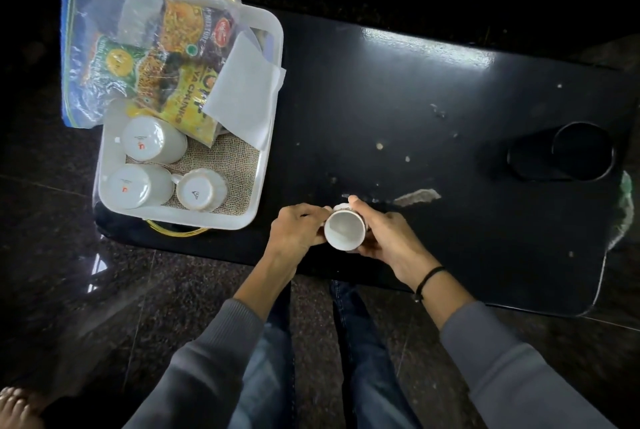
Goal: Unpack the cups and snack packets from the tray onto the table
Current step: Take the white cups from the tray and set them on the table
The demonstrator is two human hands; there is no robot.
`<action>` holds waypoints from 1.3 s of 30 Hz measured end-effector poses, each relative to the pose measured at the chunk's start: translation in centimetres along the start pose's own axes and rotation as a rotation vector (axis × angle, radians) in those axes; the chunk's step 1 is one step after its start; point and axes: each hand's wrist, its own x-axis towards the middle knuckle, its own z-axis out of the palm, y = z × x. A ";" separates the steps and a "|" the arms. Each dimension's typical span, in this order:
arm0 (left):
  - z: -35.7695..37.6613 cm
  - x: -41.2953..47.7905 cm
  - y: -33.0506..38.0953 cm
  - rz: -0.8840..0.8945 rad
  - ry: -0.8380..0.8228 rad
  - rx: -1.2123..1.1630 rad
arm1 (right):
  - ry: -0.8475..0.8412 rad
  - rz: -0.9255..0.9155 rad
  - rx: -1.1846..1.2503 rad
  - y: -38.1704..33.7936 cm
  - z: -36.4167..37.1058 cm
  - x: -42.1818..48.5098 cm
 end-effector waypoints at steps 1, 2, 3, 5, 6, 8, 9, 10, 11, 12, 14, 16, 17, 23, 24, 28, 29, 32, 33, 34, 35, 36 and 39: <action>-0.1 -0.1 0.0 0.011 0.018 0.021 | 0.010 0.015 0.019 0.1 0.1 0.0; -0.1 -0.2 0.1 0.023 0.032 0.042 | 0.023 0.028 0.029 0.1 0.2 -0.1; -0.2 -0.3 0.1 0.032 0.040 0.062 | 0.040 0.040 0.030 0.1 0.3 0.0; -0.2 -0.4 0.2 0.043 0.043 0.092 | 0.070 0.060 0.013 0.2 0.3 0.0; -0.2 -0.5 0.2 0.046 0.044 0.104 | 0.081 0.069 0.003 0.2 0.4 0.1; 0.0 -0.6 0.2 0.054 0.044 0.129 | 0.093 0.084 -0.018 0.2 0.3 0.2; 0.1 -0.6 0.2 0.060 0.042 0.139 | 0.099 0.088 -0.036 0.1 0.4 0.3; 0.1 -0.6 0.1 0.064 0.036 0.143 | 0.109 0.086 -0.064 0.1 0.4 0.3; 0.0 -0.7 0.2 0.066 0.031 0.142 | 0.129 0.075 -0.104 0.0 0.4 0.4; -0.1 -0.7 0.2 0.068 0.025 0.140 | 0.154 0.053 -0.155 0.0 0.4 0.4; -0.2 -0.9 0.4 0.085 0.018 0.167 | 0.200 -0.020 -0.292 -0.3 0.4 0.5; -0.4 -1.2 0.6 0.119 0.033 0.231 | 0.235 -0.124 -0.463 -0.6 0.4 0.2; -0.6 -1.4 0.8 0.140 0.049 0.275 | 0.264 -0.178 -0.568 -0.8 0.4 0.0; -2.6 -2.7 2.6 0.230 0.148 0.588 | 0.417 -0.428 -0.844 -2.7 1.5 -1.8; -3.2 -2.9 2.9 0.258 0.175 0.623 | 0.407 -0.454 -0.853 -3.1 2.0 -2.0; -5.8 -3.6 3.7 0.409 0.285 0.680 | 0.331 -0.552 -0.856 -4.5 4.9 -2.4; -6.7 -3.6 3.7 0.445 0.308 0.678 | 0.303 -0.574 -0.854 -4.8 5.9 -2.4; -9.4 -3.5 3.5 0.587 0.393 0.714 | 0.217 -0.620 -0.871 -5.4 9.4 -2.4; -10.2 -3.4 3.3 0.656 0.436 0.782 | 0.186 -0.630 -0.877 -5.6 10.4 -2.4; -11.1 -3.2 3.0 0.713 0.477 0.866 | 0.156 -0.640 -0.885 -5.7 11.5 -2.3; -11.9 -3.0 2.7 0.743 0.510 0.950 | 0.127 -0.647 -0.895 -5.9 12.5 -2.2; -12.7 -2.8 2.5 0.740 0.525 1.016 | 0.096 -0.651 -0.901 -6.0 13.5 -2.1; -14.4 -1.9 1.9 0.636 0.500 1.124 | 0.003 -0.626 -0.919 -6.1 15.8 -1.9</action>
